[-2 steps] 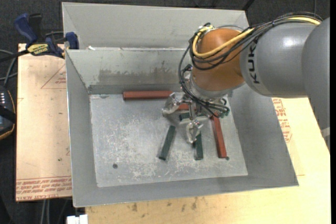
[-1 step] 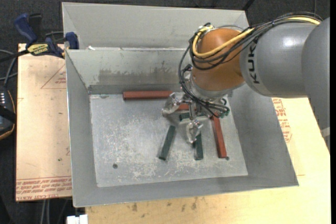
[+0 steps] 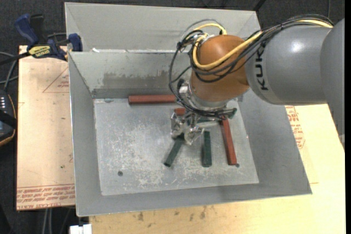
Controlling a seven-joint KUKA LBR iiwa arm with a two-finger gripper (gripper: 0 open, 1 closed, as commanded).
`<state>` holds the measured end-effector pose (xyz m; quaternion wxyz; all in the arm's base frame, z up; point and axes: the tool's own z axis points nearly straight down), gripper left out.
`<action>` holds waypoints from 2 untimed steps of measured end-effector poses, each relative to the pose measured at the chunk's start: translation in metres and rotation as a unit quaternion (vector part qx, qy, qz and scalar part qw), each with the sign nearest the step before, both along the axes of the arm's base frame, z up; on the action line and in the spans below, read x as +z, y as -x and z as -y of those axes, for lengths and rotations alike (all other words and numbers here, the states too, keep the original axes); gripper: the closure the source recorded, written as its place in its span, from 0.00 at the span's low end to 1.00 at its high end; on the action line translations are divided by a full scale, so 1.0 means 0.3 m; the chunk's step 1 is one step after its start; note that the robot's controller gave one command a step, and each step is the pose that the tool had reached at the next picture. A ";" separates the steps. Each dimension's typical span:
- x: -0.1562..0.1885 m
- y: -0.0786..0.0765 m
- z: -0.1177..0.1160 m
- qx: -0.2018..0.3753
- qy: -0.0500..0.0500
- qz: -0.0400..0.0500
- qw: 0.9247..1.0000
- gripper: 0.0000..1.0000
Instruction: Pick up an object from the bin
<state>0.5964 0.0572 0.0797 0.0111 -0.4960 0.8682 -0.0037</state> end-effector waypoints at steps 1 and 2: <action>0.000 0.000 0.000 0.000 0.000 0.000 1.000 1.00; 0.447 -0.037 0.139 0.022 0.001 -0.009 1.000 1.00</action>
Offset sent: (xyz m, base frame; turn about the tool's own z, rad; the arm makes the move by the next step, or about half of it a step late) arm 0.0100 -0.0422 0.1336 -0.0481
